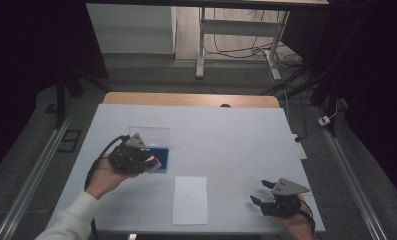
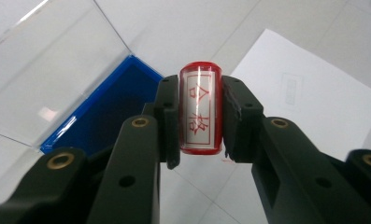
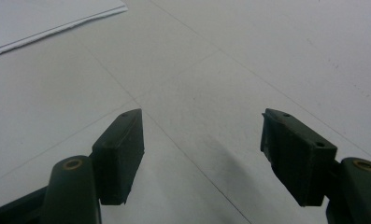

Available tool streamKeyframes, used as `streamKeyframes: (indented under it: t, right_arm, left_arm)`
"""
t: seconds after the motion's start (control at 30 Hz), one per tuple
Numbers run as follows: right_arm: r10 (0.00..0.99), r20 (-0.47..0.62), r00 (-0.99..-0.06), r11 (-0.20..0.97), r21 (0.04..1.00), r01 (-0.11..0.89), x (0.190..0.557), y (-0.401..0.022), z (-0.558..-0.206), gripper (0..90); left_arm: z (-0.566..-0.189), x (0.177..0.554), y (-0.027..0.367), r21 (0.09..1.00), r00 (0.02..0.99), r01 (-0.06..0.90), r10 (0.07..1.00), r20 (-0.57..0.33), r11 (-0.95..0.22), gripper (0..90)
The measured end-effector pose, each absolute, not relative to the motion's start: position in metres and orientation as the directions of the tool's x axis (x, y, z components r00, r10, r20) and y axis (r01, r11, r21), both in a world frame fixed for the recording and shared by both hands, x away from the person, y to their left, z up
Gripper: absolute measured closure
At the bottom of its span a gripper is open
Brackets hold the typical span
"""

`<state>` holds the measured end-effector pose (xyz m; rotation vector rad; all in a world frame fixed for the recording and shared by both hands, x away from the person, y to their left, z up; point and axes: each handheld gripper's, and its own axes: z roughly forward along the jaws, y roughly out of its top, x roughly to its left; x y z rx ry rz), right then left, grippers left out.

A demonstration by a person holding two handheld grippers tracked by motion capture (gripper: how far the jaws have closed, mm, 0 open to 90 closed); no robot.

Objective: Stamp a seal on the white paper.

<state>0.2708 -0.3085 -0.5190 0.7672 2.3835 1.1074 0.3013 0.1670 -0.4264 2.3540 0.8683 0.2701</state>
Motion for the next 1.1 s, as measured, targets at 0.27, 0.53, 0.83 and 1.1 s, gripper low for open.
streamKeyframes:
  t: [0.27,0.53,0.83,1.1]
  right_arm:
    - [0.630,-0.128,-0.766,0.538,0.783,0.312,0.270,-0.308,-0.519,29.8]
    - [0.625,-0.119,-0.771,0.536,0.784,0.313,0.270,-0.308,-0.519,29.8]
    - [0.628,-0.116,-0.770,0.530,0.788,0.313,0.270,-0.308,-0.519,29.7]
    - [0.625,-0.121,-0.771,0.534,0.786,0.310,0.270,-0.309,-0.519,29.7]
  left_arm:
    - [-0.427,0.293,0.163,0.611,0.781,0.507,0.624,-0.027,-0.608,69.8]
    - [-0.423,0.283,0.150,0.620,0.815,0.470,0.579,-0.030,-0.628,69.8]
    - [-0.418,0.271,0.128,0.624,0.863,0.413,0.504,-0.036,-0.663,69.8]
    - [-0.418,0.264,0.112,0.619,0.886,0.383,0.461,-0.038,-0.685,69.7]
